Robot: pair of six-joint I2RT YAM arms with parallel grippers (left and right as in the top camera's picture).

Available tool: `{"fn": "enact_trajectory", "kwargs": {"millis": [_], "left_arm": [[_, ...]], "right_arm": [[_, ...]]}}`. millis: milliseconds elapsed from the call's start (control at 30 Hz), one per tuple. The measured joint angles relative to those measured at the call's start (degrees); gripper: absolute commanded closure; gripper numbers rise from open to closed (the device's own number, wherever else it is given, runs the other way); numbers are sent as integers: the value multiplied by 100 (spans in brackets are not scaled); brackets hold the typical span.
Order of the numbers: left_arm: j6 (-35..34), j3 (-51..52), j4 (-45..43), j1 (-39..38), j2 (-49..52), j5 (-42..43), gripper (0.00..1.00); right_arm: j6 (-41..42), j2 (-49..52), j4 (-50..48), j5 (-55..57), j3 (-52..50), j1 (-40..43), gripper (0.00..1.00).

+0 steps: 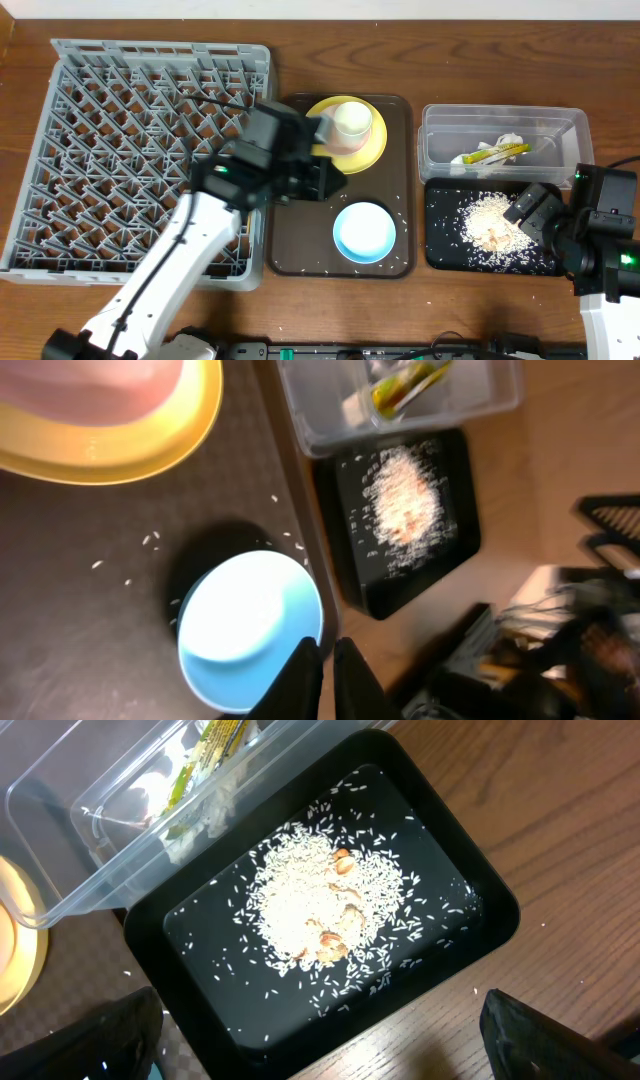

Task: Sort waste into correct bins and load items into the dishwasher
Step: 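Grasp the blue bowl rim with the left gripper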

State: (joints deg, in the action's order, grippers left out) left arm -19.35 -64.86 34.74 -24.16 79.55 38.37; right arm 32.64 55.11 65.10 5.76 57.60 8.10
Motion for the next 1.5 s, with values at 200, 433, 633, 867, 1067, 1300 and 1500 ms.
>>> {"fn": "enact_trajectory", "kwargs": {"millis": [200, 433, 633, 867, 1067, 1300, 1500], "left_arm": [[291, 2, 319, 269, -13, 592, 23], [334, 433, 319, -498, -13, 328, 21], [328, 553, 229, -1567, 87, -601, 28], [127, 553, -350, -2702, 581, -1875, 48], [7, 553, -844, -3296, 1320, -2898, 53], [-48, 553, -903, -3379, 2046, -3711, 66], [-61, 555, -592, -3373, 2129, -4540, 67]], "right_arm": [[0, 0, 0, -2, 0, 0, 1], [0, 0, 0, 0, 0, 0, 1], [0, 0, 0, 0, 0, 0, 1], [0, 0, 2, -2, 0, 0, 1], [0, 0, 2, -2, 0, 0, 1], [0, 0, 0, 0, 0, 0, 1], [0, 0, 2, 0, 0, 0, 1]]}}
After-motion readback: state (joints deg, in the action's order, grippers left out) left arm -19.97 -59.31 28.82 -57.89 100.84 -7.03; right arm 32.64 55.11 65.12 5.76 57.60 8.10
